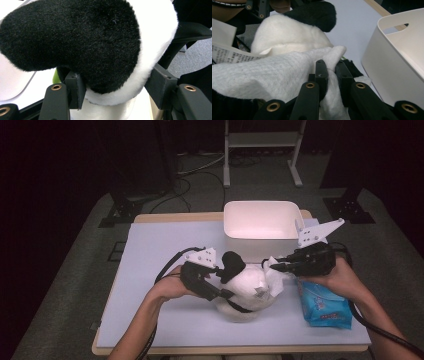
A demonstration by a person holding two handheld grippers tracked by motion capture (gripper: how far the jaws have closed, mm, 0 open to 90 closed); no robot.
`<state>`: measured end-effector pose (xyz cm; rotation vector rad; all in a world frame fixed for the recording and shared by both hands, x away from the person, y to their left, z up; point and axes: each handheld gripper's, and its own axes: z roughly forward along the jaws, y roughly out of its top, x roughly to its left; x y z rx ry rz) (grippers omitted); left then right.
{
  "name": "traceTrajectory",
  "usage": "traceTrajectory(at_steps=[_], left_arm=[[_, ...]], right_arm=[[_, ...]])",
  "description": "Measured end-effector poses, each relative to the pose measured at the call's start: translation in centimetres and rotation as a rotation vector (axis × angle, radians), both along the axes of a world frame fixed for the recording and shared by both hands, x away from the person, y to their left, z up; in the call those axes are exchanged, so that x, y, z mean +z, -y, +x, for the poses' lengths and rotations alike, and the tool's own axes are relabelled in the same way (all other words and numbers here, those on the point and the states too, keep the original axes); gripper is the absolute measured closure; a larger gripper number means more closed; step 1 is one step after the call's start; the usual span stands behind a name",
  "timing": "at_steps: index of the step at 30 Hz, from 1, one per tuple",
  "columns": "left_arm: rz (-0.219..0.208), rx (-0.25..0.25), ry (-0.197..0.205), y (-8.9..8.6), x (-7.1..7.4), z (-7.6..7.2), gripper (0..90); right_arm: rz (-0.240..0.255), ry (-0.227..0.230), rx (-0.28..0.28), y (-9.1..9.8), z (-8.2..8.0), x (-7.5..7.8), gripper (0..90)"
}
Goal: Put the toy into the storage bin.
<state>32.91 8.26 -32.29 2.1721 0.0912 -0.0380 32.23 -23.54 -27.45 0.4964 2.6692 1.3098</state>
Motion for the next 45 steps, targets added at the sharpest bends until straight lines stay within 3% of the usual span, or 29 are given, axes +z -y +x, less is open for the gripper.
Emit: traceTrajectory(at_steps=[7,13,21,24,32,40,45], left_arm=[[-0.008,-0.006,-0.004,-0.4,-0.2,-0.1,39.3],[-0.005,-0.004,0.002,-0.3,-0.1,-0.1,39.7],[0.000,0.012,0.011,0.2,0.8,0.0,40.4],[0.018,0.009,0.029,0.6,1.4,-0.1,40.6],[0.039,0.009,0.033,1.0,1.6,-0.2,40.8],[0.030,0.053,0.012,-0.1,1.4,0.7,40.8],[0.038,0.049,0.021,0.4,1.7,0.6,41.0]], right_arm=[[-0.001,-0.009,-0.046,0.9,0.6,-0.2,81.7],[0.008,-0.019,-0.040,0.9,0.5,-0.4,81.8],[0.025,-0.034,0.006,0.1,-0.1,0.0,81.8],[0.003,-0.024,0.048,-1.3,-0.3,0.0,81.8],[0.045,-0.005,0.084,-2.6,-0.4,1.1,81.7],[0.040,-0.025,0.069,-1.9,-0.6,0.3,81.7],[0.049,-0.025,0.069,-1.8,-0.5,0.2,81.7]])
